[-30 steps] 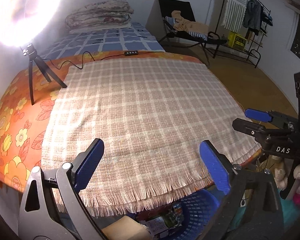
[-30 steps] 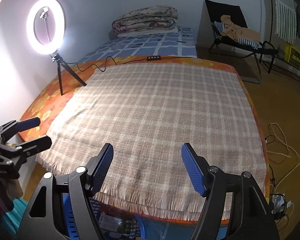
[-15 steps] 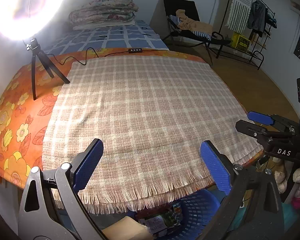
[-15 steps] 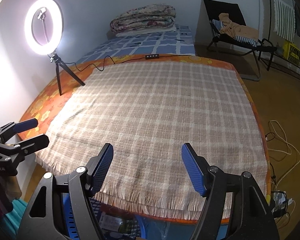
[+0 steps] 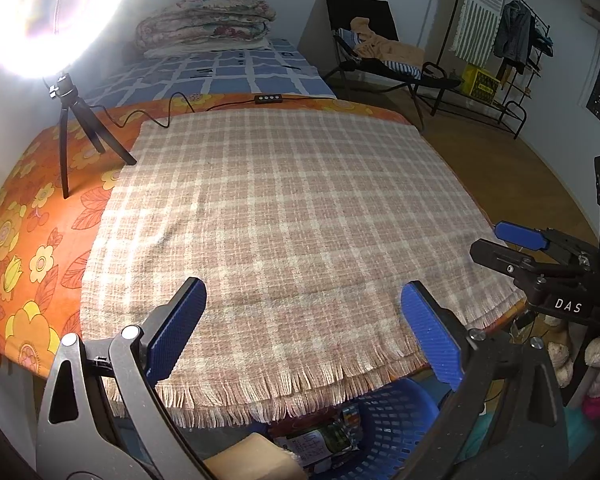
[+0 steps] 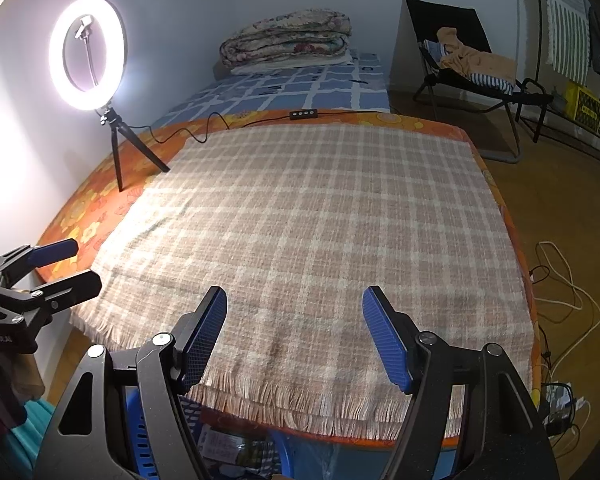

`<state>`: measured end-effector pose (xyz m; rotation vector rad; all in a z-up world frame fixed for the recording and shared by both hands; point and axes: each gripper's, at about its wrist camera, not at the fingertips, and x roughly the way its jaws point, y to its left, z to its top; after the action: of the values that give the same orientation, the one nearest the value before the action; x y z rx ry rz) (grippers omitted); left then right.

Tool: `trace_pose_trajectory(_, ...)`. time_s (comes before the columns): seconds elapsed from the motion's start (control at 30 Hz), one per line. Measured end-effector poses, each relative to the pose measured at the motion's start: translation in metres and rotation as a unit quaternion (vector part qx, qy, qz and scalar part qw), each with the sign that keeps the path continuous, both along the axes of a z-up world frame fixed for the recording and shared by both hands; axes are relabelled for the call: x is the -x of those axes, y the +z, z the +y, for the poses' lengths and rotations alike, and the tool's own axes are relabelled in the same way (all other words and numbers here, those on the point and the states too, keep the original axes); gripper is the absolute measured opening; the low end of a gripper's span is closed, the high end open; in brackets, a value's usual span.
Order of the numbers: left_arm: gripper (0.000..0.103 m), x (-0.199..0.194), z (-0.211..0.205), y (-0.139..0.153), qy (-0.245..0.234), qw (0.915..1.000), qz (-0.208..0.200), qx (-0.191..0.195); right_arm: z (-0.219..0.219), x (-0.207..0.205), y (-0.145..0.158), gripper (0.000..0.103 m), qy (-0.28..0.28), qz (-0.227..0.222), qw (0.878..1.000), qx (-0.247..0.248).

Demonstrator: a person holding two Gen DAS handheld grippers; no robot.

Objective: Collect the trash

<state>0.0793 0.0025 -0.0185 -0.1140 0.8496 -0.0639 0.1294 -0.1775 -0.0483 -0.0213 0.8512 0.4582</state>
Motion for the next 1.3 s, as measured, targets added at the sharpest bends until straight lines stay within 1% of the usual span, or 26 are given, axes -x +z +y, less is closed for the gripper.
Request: trace_pose_trajectory(1.3, 0.1, -0.0002, -0.0005, 0.0007, 0.0, 1.0, 0.001, 0.0, -0.002, -0.0004, 0.0022, 0.07, 0.001, -0.006, 1.0, 0.001)
